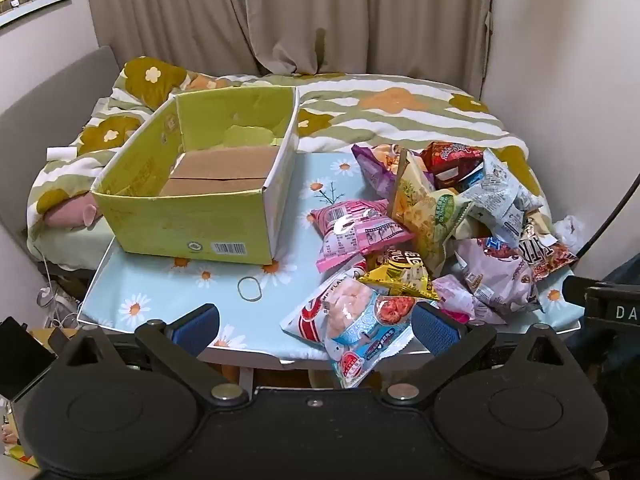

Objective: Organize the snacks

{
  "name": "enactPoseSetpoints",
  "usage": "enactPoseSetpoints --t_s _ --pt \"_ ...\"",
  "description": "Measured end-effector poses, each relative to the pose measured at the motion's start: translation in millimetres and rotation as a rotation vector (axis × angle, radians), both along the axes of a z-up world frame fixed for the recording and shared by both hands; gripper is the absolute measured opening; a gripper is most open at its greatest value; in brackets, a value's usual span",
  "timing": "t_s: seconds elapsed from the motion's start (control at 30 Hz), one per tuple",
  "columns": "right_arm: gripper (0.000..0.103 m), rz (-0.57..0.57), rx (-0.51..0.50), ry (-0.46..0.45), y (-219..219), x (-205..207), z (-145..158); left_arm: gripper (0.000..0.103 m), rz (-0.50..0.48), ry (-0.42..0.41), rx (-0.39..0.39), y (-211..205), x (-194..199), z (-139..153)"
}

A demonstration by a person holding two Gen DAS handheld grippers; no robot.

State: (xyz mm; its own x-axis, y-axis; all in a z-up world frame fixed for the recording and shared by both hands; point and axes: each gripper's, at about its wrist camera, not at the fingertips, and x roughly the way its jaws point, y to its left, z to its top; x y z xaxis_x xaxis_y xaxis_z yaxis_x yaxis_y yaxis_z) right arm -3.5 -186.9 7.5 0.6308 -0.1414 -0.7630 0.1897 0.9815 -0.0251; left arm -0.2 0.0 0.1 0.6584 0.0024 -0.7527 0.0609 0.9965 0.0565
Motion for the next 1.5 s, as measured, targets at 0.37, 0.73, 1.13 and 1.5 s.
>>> enactPoseSetpoints --t_s 0.37,0.73,1.13,1.5 --pt "0.103 -0.002 -0.008 -0.002 2.1 1.2 -0.3 0.103 0.011 0.017 0.004 -2.8 6.7 -0.3" --pt "0.103 -0.004 -0.01 -0.007 3.1 4.0 -4.2 0.103 0.004 0.006 0.001 2.4 7.5 -1.1" --pt "0.103 0.002 -0.006 -0.001 6.6 8.9 -1.4 0.103 0.001 0.015 0.008 6.0 10.3 -2.5" --pt "0.103 0.006 -0.012 -0.005 5.6 9.5 -1.7 0.103 -0.01 0.019 0.004 5.8 12.7 -2.4"
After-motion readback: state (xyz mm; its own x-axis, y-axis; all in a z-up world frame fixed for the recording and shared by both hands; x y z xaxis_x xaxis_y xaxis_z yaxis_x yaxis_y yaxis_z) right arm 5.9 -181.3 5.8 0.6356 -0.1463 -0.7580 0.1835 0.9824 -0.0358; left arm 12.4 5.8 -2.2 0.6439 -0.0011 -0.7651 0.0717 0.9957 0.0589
